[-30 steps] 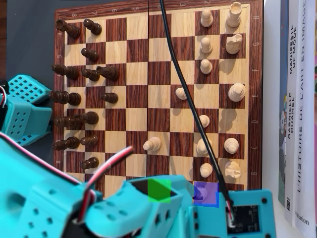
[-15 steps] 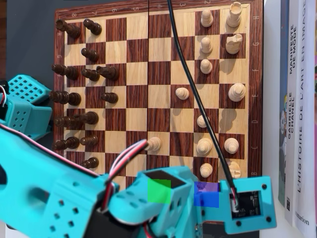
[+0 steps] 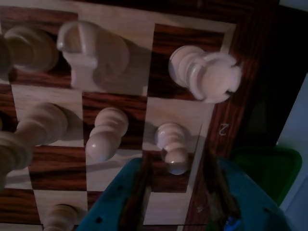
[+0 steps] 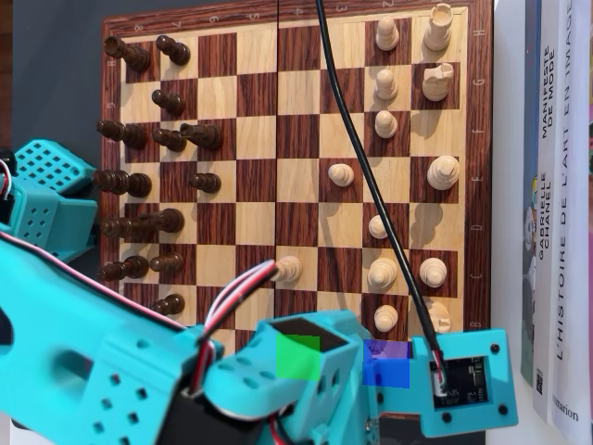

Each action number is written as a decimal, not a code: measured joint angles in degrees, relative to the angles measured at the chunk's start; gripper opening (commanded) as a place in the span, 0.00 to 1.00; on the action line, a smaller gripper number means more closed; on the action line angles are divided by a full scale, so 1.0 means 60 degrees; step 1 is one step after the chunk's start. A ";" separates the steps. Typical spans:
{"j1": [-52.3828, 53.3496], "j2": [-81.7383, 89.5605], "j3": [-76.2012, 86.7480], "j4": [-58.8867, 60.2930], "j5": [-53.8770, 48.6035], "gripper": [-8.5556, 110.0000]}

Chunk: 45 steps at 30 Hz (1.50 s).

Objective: Play chess

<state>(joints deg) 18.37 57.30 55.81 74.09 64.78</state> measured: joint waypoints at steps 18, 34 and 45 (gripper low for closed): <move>0.0000 -0.0688 -0.0688 0.0000 0.0000 0.21; 0.0000 -0.0688 -0.0688 0.0264 0.0000 0.21; 0.0000 -0.0688 -0.0688 0.0264 0.0000 0.16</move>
<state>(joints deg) 18.37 53.17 51.68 75.67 64.78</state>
